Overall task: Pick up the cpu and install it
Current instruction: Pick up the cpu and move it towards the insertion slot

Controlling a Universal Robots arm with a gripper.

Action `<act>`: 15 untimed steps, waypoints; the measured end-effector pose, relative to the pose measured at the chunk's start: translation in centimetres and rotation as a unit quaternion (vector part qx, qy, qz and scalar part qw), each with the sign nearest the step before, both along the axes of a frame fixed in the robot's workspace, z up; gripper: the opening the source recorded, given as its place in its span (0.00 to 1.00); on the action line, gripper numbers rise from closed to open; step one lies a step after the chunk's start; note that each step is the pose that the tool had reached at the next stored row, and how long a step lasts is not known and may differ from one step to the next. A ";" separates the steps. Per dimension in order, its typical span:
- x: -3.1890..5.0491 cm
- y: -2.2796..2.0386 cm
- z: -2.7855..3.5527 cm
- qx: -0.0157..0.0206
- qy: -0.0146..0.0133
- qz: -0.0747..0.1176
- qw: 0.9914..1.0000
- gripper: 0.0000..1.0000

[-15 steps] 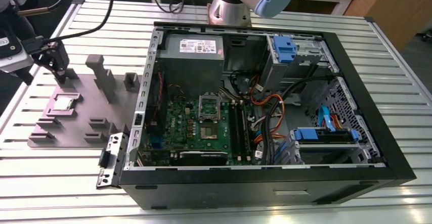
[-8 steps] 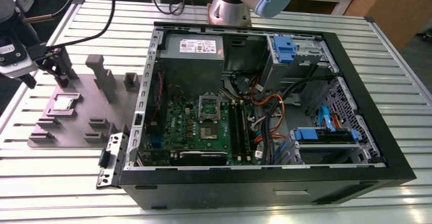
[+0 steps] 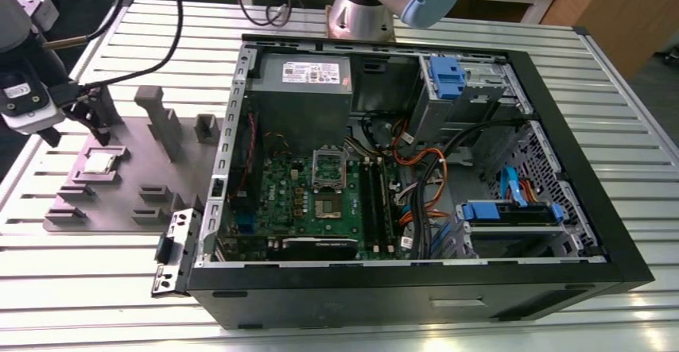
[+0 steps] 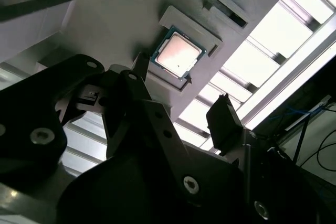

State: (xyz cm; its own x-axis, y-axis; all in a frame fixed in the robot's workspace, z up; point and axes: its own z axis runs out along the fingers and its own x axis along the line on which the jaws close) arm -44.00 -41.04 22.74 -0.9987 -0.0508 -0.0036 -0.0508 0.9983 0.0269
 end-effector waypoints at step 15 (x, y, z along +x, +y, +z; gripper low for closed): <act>0.11 0.00 -2.20 0.000 0.001 -0.031 1.000 0.70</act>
State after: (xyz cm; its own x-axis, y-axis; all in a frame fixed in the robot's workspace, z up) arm -43.89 -41.05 20.54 -0.9999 0.0107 -0.0009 0.0107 0.9996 0.0270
